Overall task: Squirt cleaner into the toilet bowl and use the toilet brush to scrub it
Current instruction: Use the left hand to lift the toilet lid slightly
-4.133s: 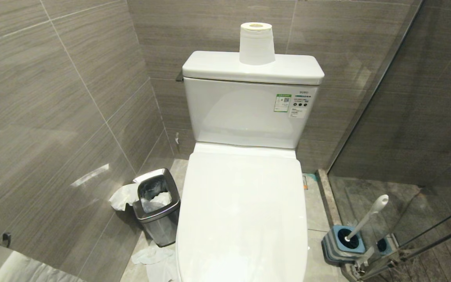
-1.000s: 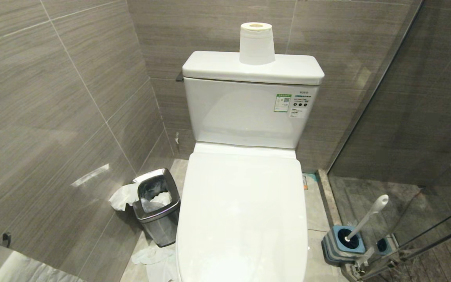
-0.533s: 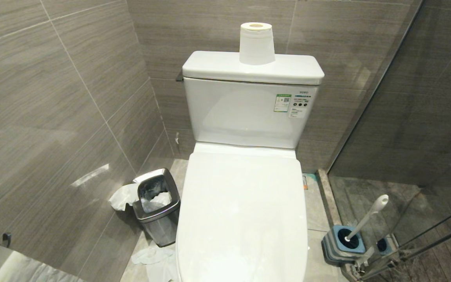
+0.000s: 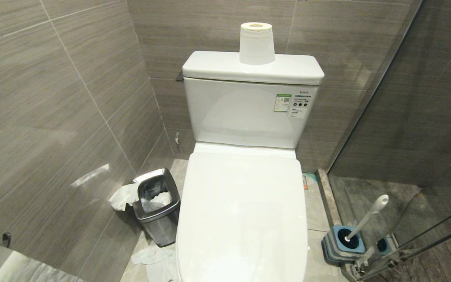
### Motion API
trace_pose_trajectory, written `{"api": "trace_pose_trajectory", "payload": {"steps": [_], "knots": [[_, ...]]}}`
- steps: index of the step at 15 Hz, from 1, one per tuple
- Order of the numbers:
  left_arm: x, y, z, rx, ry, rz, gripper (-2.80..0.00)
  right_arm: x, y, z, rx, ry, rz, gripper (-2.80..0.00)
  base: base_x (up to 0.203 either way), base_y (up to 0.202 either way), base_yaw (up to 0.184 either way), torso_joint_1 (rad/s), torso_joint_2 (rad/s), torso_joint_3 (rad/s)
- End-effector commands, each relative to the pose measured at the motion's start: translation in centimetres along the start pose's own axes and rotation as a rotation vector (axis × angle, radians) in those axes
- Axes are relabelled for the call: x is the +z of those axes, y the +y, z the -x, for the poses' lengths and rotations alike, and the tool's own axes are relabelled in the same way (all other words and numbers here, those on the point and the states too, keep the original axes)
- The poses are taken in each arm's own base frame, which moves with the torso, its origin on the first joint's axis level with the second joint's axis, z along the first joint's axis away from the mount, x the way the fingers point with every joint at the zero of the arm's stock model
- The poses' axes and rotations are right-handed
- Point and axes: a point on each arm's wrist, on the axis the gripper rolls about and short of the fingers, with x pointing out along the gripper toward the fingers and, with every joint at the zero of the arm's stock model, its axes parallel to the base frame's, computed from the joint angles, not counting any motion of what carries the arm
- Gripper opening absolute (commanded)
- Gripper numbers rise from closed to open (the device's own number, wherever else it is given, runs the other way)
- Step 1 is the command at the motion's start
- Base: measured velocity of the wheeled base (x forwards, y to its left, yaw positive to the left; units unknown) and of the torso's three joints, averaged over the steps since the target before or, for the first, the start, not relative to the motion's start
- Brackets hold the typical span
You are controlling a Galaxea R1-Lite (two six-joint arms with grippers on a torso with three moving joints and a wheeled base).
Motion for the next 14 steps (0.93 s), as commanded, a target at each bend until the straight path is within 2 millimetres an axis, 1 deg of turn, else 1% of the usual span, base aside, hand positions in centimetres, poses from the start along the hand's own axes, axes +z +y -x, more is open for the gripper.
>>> {"api": "trace_pose_trajectory", "payload": {"steps": [1,14], "knots": [[-0.07,0.0,-0.02,0.0,0.003,0.0,-2.8,0.01,0.0,0.0,0.0,0.0,0.0,-2.8,0.0,0.0,0.0,0.0,0.0,0.0],[-0.09,0.0,-0.02,0.0,0.003,0.0,-2.8,-0.01,0.0,-0.01,0.0,0.001,0.0,-2.8,0.0,0.0,0.0,0.0,0.0,0.0]]}}
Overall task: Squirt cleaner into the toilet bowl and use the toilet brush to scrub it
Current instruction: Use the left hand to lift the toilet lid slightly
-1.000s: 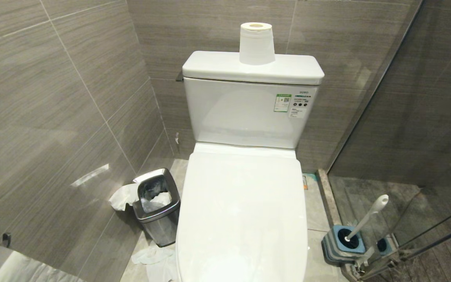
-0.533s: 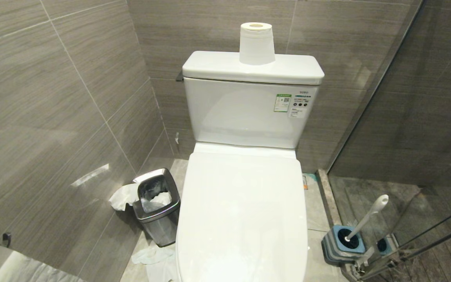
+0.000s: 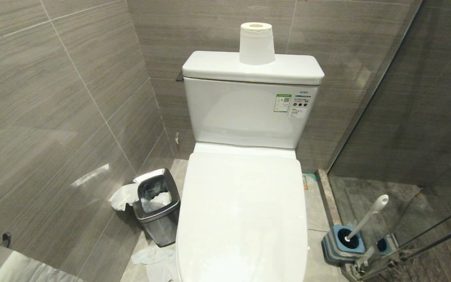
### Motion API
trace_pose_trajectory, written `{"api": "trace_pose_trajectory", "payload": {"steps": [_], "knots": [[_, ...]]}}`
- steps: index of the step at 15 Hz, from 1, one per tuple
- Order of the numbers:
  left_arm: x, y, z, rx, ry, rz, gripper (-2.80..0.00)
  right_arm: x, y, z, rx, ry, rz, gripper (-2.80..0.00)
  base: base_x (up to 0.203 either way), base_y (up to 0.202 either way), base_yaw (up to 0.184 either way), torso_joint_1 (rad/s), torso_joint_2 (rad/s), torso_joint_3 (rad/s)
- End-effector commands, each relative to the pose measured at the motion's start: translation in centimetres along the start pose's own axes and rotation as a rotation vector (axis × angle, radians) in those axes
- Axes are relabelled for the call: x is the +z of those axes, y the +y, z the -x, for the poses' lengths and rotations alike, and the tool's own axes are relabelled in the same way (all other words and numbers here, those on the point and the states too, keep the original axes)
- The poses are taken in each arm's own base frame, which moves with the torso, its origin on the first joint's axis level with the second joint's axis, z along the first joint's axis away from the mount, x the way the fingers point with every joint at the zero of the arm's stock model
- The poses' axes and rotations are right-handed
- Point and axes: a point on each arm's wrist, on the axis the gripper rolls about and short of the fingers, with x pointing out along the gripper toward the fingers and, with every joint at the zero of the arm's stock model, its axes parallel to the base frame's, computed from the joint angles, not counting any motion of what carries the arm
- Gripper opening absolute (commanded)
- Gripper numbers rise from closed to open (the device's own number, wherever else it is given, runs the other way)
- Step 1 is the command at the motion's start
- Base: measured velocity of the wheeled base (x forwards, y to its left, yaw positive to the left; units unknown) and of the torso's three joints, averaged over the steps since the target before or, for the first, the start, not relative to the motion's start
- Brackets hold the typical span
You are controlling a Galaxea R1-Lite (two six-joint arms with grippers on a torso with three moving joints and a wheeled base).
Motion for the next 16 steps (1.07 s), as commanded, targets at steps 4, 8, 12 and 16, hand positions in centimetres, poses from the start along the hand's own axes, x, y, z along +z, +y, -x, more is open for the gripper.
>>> {"api": "trace_pose_trajectory", "payload": {"steps": [4,8,12,16], "knots": [[-0.09,0.0,-0.02,0.0,0.003,0.0,-2.8,0.01,0.0,0.0,0.0,0.0,0.0,-2.8,0.0,0.0,0.0,0.0,0.0,0.0],[-0.09,0.0,-0.02,0.0,0.003,0.0,-2.8,-0.03,0.0,-0.01,0.0,0.0,0.0,-2.8,0.0,0.0,0.0,0.0,0.0,0.0],[-0.09,0.0,-0.02,0.0,0.003,0.0,-2.8,-0.03,0.0,-0.01,0.0,0.001,0.0,-2.8,0.0,0.0,0.0,0.0,0.0,0.0],[-0.09,0.0,-0.02,0.0,0.003,0.0,-2.8,-0.03,0.0,-0.01,0.0,0.001,0.0,-2.8,0.0,0.0,0.0,0.0,0.0,0.0]]}}
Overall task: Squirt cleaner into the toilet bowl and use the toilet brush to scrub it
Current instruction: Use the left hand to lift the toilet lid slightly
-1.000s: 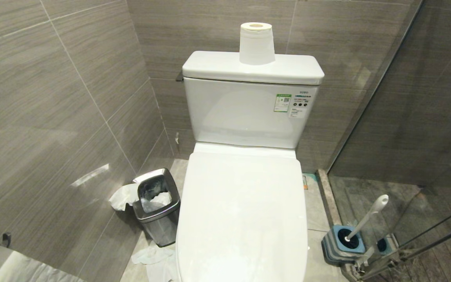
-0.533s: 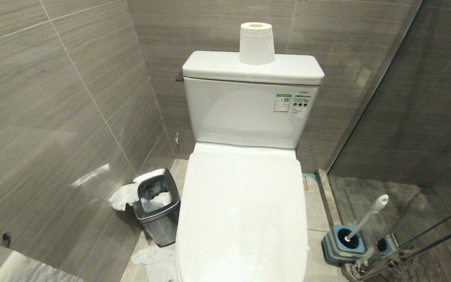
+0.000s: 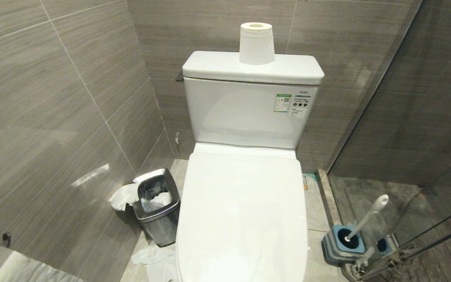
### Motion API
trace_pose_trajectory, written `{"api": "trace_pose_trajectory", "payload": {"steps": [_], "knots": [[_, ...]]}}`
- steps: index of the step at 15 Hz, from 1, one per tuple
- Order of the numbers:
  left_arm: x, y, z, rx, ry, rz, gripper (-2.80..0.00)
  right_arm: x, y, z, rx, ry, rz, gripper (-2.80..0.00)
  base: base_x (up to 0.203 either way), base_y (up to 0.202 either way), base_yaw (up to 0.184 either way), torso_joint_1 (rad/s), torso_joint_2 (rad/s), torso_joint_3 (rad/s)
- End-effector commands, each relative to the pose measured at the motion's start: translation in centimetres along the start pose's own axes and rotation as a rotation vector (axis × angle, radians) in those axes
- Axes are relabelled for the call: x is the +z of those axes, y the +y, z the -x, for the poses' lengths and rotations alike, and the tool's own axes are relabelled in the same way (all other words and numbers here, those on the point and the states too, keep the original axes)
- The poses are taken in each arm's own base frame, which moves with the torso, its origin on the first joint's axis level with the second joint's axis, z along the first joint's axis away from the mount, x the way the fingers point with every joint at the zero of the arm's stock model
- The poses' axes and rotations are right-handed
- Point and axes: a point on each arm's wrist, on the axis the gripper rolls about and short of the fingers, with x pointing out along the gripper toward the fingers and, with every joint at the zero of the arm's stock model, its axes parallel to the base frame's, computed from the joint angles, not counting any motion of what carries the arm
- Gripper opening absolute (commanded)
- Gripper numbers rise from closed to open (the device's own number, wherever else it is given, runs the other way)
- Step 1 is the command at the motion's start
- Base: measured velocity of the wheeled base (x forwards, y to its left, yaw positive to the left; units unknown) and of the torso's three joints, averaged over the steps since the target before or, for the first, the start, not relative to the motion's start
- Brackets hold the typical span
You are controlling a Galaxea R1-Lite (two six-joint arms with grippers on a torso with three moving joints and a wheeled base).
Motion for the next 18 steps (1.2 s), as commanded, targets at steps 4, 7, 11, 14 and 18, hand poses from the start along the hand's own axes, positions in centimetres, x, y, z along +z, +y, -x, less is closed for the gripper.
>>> {"api": "trace_pose_trajectory", "payload": {"steps": [4,7,11,14,18], "knots": [[-0.04,0.0,-0.01,0.0,0.002,0.0,-2.8,0.0,0.0,0.0,0.0,0.0,0.0,-2.8,0.0,0.0,0.0,0.0,0.0,0.0],[-0.09,0.0,-0.02,0.0,0.003,0.0,-2.8,0.01,0.0,0.0,0.0,0.0,0.0,-2.8,0.0,0.0,0.0,0.0,0.0,0.0],[-0.09,0.0,-0.02,0.0,0.003,0.0,-2.8,-0.02,0.0,-0.01,0.0,0.001,0.0,-2.8,0.0,0.0,0.0,0.0,0.0,0.0],[-0.09,0.0,-0.02,0.0,0.003,0.0,-2.8,0.01,0.0,0.0,0.0,0.0,0.0,-2.8,0.0,0.0,0.0,0.0,0.0,0.0],[-0.07,0.0,-0.02,0.0,0.003,0.0,-2.8,0.01,0.0,0.0,0.0,0.0,0.0,-2.8,0.0,0.0,0.0,0.0,0.0,0.0]]}}
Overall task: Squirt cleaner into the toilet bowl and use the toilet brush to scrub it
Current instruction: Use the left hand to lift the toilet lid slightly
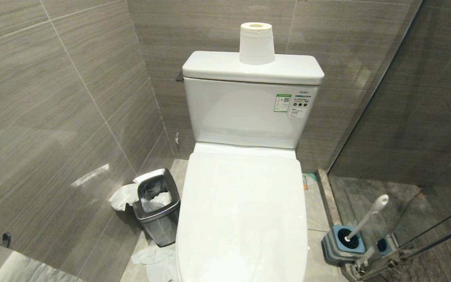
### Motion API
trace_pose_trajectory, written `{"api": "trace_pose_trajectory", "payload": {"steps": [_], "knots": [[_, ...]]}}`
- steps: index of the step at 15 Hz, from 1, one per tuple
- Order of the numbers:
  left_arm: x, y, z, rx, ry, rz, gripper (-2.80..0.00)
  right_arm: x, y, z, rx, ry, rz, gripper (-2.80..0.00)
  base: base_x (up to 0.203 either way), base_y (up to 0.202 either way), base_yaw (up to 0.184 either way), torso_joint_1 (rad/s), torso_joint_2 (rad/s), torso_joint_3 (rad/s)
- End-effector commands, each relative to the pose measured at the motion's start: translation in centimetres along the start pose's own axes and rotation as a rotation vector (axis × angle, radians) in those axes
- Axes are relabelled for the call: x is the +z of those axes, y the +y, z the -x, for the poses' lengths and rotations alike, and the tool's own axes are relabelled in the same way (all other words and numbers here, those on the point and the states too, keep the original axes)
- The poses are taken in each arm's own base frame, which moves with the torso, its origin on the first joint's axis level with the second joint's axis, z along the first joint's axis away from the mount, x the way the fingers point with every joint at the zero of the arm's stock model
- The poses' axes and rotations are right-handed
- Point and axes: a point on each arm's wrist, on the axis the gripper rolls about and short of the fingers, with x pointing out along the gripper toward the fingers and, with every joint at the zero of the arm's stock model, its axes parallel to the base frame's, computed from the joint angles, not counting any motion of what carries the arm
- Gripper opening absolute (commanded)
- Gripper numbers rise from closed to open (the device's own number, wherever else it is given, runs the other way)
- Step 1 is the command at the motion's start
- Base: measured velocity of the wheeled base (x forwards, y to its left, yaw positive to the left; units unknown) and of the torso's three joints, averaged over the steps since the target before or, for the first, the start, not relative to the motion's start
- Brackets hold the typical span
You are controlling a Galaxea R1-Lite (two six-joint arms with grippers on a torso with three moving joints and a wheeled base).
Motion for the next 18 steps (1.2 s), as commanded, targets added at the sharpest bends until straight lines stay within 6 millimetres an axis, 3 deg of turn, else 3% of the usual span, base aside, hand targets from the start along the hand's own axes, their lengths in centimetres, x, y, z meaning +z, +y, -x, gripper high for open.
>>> {"api": "trace_pose_trajectory", "payload": {"steps": [1,18], "knots": [[-0.09,0.0,-0.02,0.0,0.003,0.0,-2.8,-0.04,0.0,-0.01,0.0,0.002,-0.001,-2.8,0.0,0.0,0.0,0.0,0.0,0.0],[-0.08,0.01,-0.02,-0.004,0.003,0.0,-2.8,0.0,0.0,0.0,0.0,0.0,-0.001,-2.8,0.0,0.0,0.0,0.0,0.0,0.0]]}}
